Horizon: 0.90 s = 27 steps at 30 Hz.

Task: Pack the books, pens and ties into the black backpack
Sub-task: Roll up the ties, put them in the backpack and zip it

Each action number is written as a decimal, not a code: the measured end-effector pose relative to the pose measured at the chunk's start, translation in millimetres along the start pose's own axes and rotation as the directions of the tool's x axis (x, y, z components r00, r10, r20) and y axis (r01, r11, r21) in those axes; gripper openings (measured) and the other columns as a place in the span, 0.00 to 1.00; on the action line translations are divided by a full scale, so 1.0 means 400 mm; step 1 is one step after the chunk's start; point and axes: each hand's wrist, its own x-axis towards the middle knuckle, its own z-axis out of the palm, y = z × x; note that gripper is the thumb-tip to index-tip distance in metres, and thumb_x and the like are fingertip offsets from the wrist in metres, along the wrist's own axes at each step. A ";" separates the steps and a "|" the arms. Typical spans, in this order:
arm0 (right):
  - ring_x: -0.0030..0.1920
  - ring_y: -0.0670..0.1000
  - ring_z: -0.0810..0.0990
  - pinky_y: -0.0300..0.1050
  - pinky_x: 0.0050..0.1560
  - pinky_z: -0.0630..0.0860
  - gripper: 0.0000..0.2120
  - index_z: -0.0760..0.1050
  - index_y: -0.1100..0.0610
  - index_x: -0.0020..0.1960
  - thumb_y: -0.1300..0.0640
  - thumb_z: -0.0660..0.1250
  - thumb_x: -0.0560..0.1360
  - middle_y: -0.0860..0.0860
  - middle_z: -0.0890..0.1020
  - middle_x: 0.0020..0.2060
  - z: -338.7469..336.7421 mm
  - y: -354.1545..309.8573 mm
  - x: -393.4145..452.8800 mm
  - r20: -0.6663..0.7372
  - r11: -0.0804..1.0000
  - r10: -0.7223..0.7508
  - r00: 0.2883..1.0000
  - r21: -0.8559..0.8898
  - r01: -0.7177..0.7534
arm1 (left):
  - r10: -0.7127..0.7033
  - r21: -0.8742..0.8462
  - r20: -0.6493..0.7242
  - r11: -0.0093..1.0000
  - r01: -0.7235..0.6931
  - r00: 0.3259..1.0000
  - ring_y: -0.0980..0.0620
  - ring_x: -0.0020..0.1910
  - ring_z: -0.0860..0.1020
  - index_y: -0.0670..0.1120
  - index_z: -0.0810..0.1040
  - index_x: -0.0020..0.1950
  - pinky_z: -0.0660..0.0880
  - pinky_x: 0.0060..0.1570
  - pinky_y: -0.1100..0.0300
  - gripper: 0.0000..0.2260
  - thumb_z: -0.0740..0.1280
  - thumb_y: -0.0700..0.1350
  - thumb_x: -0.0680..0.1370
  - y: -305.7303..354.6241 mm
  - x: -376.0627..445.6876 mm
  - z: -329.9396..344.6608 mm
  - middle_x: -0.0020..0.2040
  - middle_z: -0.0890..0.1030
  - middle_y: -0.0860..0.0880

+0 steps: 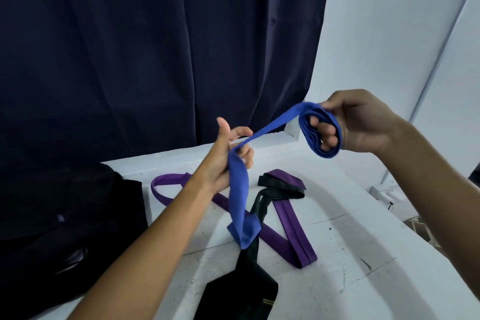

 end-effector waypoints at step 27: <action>0.59 0.62 0.81 0.52 0.61 0.77 0.18 0.73 0.65 0.61 0.54 0.53 0.83 0.65 0.80 0.58 0.083 0.048 0.126 -0.317 0.879 -0.386 0.866 0.158 0.449 | -0.204 0.015 0.105 0.979 0.204 0.973 0.52 0.32 0.75 0.43 0.80 0.40 0.72 0.36 0.60 0.26 0.72 0.67 0.67 -0.070 -0.033 0.035 0.32 0.78 0.47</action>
